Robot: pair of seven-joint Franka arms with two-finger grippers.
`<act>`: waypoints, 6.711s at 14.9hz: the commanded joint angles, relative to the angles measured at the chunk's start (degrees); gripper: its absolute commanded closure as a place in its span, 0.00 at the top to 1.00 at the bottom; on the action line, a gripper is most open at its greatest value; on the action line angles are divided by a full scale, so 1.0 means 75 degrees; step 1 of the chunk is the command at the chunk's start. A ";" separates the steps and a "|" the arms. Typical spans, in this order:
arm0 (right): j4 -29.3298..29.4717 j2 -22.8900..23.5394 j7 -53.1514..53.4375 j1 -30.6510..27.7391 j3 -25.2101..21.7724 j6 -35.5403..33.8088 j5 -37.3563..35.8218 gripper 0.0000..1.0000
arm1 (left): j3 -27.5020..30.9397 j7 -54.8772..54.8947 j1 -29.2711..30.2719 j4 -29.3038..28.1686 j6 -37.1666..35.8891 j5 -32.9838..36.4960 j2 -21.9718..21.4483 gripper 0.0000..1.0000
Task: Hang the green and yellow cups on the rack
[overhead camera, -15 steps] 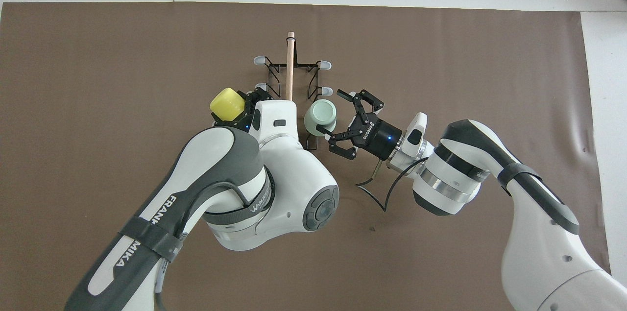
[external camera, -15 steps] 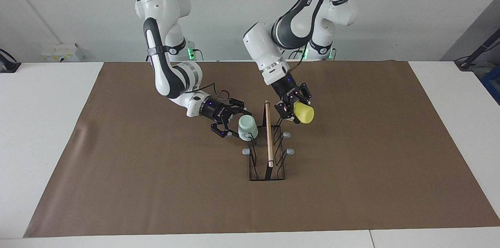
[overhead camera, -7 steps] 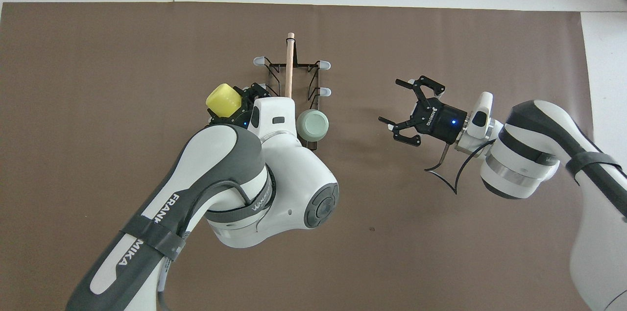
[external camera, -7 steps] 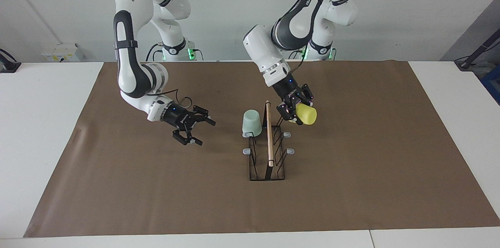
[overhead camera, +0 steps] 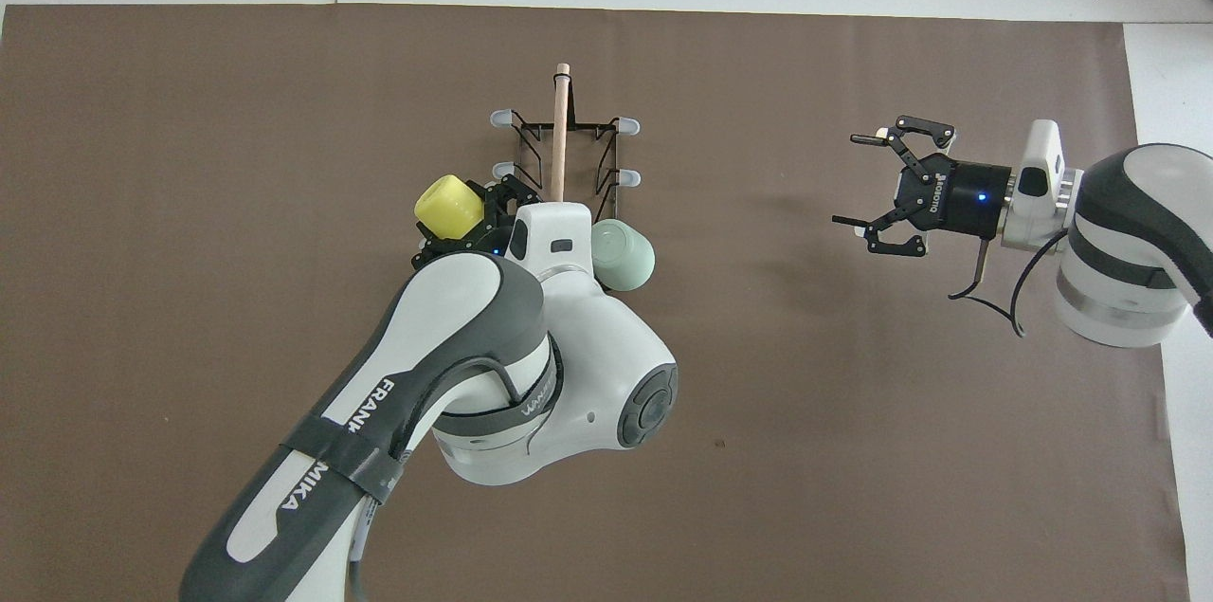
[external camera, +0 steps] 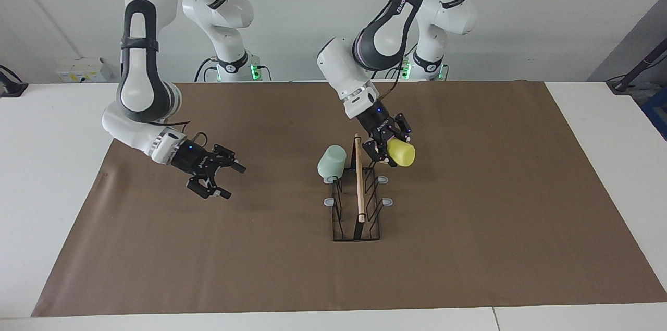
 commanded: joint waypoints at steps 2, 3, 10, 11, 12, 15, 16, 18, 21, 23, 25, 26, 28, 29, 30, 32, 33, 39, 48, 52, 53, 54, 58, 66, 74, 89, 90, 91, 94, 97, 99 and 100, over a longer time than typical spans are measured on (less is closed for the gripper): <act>0.0322 -0.0284 0.1200 -0.0380 0.0089 -0.0433 -0.1843 1.00 | 0.0061 -0.0155 -0.0340 0.0109 -0.0377 0.0171 0.0084 0.00; 0.0357 -0.0320 0.1445 -0.0381 0.0089 -0.0456 -0.2370 1.00 | 0.0061 -0.0155 -0.0352 0.0109 -0.0388 0.0148 0.0084 0.00; 0.1094 -0.0507 0.4747 -0.0183 0.0112 -0.1169 -0.6050 1.00 | 0.0038 -0.0542 -0.0516 0.0097 -0.0459 0.0078 0.0072 0.19; 0.1293 -0.0507 0.5321 -0.0077 0.0124 -0.1392 -0.6449 1.00 | 0.0038 -0.0554 -0.0516 0.0097 -0.0459 0.0066 0.0072 0.71; 0.1388 -0.0531 0.5953 0.0051 0.0124 -0.1591 -0.6766 1.00 | 0.0038 -0.0577 -0.0516 0.0109 -0.0470 0.0054 0.0072 1.00; 0.1447 -0.0974 0.7561 0.0321 0.0136 -0.1827 -0.7494 1.00 | 0.0026 -0.0624 -0.0633 0.0179 -0.0505 -0.0039 0.0072 1.00; 0.1447 -0.1115 0.7948 0.0368 0.0124 -0.1851 -0.7612 1.00 | 0.0026 -0.0624 -0.0645 0.0191 -0.0517 -0.0086 0.0072 1.00; 0.1447 -0.1362 0.8721 0.0462 0.0124 -0.1944 -0.7800 1.00 | 0.0026 -0.0613 -0.0657 0.0214 -0.0634 -0.0098 0.0025 1.00; 0.1447 -0.1538 0.9906 0.0463 0.0171 -0.2015 -0.7883 1.00 | 0.0014 -0.0484 -0.0610 0.0436 -0.0774 -0.0145 -0.0208 1.00; 0.1447 -0.1550 1.0457 0.0544 0.0182 -0.2050 -0.7883 1.00 | 0.0084 -0.0170 -0.0459 0.0635 -0.0752 -0.0459 -0.0419 1.00; 0.1447 -0.1562 1.1101 0.0568 0.0194 -0.2236 -0.7883 1.00 | 0.0096 0.0614 -0.0027 0.0788 -0.0693 -0.1161 -0.0712 1.00; 0.1447 -0.1655 1.1626 0.0580 0.0194 -0.2307 -0.7883 1.00 | 0.0096 0.0966 0.0208 0.0824 -0.0658 -0.1454 -0.0876 1.00; 0.1447 -0.1679 1.2623 0.0580 0.0194 -0.2448 -0.7883 1.00 | 0.0096 0.1599 0.0711 0.0859 -0.0320 -0.2029 -0.1041 1.00; 0.1459 -0.1691 1.2987 0.0580 0.0206 -0.2518 -0.7883 1.00 | 0.0096 0.1939 0.1004 0.0836 -0.0016 -0.2206 -0.1088 1.00; 0.1459 -0.1714 1.3130 0.0591 0.0206 -0.2519 -0.7871 1.00 | 0.0085 0.2279 0.1378 0.0801 0.0265 -0.2474 -0.1158 1.00; 0.1319 -0.1784 1.3399 0.0557 0.0218 -0.2333 -0.7848 1.00 | 0.0096 0.3214 0.1965 0.0707 0.0781 -0.3188 -0.1264 1.00; 0.1318 -0.1785 1.3622 0.0580 0.0218 -0.2215 -0.7859 1.00 | 0.0096 0.3626 0.2258 0.0707 0.0981 -0.3540 -0.1276 1.00; 0.1704 -0.1703 1.4511 0.0451 0.0194 -0.2156 -0.8255 1.00 | 0.0085 0.6484 0.3840 0.0496 0.1884 -0.5848 -0.1288 1.00; 0.2244 -0.1679 1.6073 0.1667 -0.0623 -0.2601 -0.8902 1.00 | 0.0096 1.0739 0.5599 0.0286 0.1792 -0.8135 -0.1521 1.00; 0.2256 -0.1679 1.6050 0.2464 -0.1702 -0.2601 -0.8867 1.00 | 0.0096 1.2519 0.6174 0.0308 0.1079 -0.8464 -0.1802 1.00; 0.2256 -0.1679 1.6050 0.2710 -0.1983 -0.2601 -0.8809 1.00 | 0.0096 1.2965 0.6303 0.0343 0.0833 -0.8558 -0.1873 1.00; 0.2256 -0.1668 1.6050 0.2771 -0.2078 -0.2601 -0.8797 1.00 | 0.0119 1.3364 0.6362 0.0448 0.0540 -0.8571 -0.1966 1.00; 0.2408 -0.1574 1.6061 0.2713 -0.2044 -0.2601 -0.8867 1.00 | 0.0027 1.4093 0.6269 0.1197 -0.0795 -0.8559 -0.2131 1.00; 0.3191 -0.1398 1.6586 0.2502 -0.1821 -0.3056 -0.8832 1.00 | -0.1248 1.4937 0.6794 0.2418 -0.3373 -0.8407 -0.2060 1.00; 0.3006 -0.1351 1.7139 0.2607 -0.1821 -0.3011 -0.9345 1.00 | -0.1451 1.5278 0.6714 0.1668 -0.3657 -0.8184 -0.2518 1.00; 0.2912 -0.1398 1.7503 0.2607 -0.1775 -0.2788 -0.9383 1.00 | -0.1474 1.4950 0.6714 0.2324 -0.4080 -0.8079 -0.2295 1.00; 0.2912 -0.1398 1.7503 0.2607 -0.1775 -0.2788 -0.9383 1.00 | -0.1474 1.4950 0.6714 0.2324 -0.4033 -0.8079 -0.2295 1.00; 0.2900 -0.1398 1.7503 0.2607 -0.1775 -0.2788 -0.9383 1.00 | -0.1474 1.4938 0.6714 0.2289 -0.3952 -0.8090 -0.2307 1.00; 0.2888 -0.1398 1.7514 0.2607 -0.1775 -0.2777 -0.9383 1.00 | -0.1474 1.4938 0.6749 0.1973 -0.3576 -0.8090 -0.2400 1.00; 0.3017 -0.1374 1.7467 0.2584 -0.1763 -0.2823 -0.9313 1.00 | -0.1462 1.4938 0.6726 0.1972 -0.3658 -0.8079 -0.2413 1.00; 0.3215 -0.1398 1.7479 0.2584 -0.1693 -0.2963 -0.9301 1.00 | -0.1462 1.4927 0.6714 0.1996 -0.3693 -0.8079 -0.2413 1.00; 0.3356 -0.1398 1.7479 0.2584 -0.1669 -0.3115 -0.9289 1.00 | -0.1462 1.4927 0.6714 0.1973 -0.3728 -0.8079 -0.2424 1.00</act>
